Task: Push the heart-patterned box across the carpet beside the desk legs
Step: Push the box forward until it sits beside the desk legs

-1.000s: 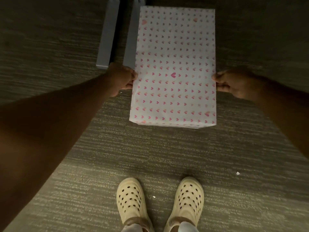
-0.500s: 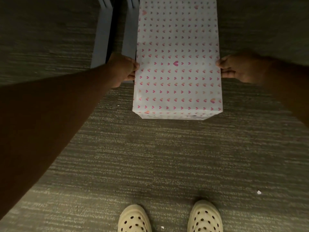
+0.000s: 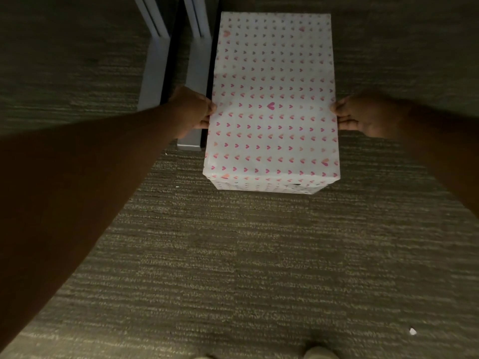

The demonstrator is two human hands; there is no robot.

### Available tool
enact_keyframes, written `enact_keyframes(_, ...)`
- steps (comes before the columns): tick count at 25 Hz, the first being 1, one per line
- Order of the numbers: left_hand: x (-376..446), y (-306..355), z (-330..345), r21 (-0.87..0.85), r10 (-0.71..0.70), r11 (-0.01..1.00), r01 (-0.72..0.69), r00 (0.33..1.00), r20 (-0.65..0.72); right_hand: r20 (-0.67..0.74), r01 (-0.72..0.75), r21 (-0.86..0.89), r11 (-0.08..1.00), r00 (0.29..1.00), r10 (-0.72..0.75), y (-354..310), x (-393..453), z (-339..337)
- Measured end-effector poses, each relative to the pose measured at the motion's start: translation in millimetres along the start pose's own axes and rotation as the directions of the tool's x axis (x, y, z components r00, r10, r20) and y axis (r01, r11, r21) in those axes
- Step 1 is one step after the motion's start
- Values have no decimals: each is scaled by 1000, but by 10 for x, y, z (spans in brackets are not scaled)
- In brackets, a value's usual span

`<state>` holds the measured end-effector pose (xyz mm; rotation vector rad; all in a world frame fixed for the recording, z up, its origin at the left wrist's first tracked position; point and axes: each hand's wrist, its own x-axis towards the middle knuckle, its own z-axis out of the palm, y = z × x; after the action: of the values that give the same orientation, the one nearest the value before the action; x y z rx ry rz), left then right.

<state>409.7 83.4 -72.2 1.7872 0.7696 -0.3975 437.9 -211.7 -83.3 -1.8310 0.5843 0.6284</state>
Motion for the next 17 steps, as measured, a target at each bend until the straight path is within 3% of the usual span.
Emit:
enact_keyframes(5,85,-52,-34,-33,-39,999,40,999,17,18,8,-2,1000,1000,-8,54,47,46)
enact_keyframes(17,-46,-22,-36,73,-15,997,10,998,69,-32,18,-70,997,999,-21,43,13,75)
